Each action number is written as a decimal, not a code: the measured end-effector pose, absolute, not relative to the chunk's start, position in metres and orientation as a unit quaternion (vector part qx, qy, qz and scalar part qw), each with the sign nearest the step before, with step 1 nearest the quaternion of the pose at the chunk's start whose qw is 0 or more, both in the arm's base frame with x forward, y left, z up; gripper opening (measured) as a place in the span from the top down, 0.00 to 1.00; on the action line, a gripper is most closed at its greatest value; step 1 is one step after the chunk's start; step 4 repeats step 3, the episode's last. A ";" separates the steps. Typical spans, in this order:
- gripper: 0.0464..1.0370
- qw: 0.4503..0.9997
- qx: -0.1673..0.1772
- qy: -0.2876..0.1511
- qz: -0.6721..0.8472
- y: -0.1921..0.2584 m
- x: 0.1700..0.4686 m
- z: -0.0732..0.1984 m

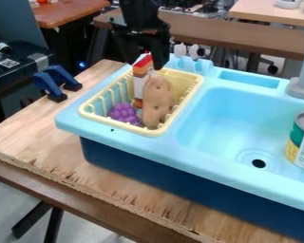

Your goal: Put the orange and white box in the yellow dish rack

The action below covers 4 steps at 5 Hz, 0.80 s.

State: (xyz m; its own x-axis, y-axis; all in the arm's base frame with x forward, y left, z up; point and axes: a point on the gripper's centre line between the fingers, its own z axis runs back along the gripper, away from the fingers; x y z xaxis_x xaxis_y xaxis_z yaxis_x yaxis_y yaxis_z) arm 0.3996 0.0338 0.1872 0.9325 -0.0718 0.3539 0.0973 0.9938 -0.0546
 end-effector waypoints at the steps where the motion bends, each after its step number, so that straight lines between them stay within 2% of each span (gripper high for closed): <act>1: 0.03 0.979 -0.033 -0.192 -0.060 0.027 0.392 0.205; 2: 0.03 0.975 -0.035 -0.195 -0.098 0.006 0.385 0.217; 3: 0.03 0.973 -0.044 -0.173 -0.145 -0.020 0.381 0.225; 4: 0.03 0.973 -0.044 -0.173 -0.145 -0.020 0.381 0.225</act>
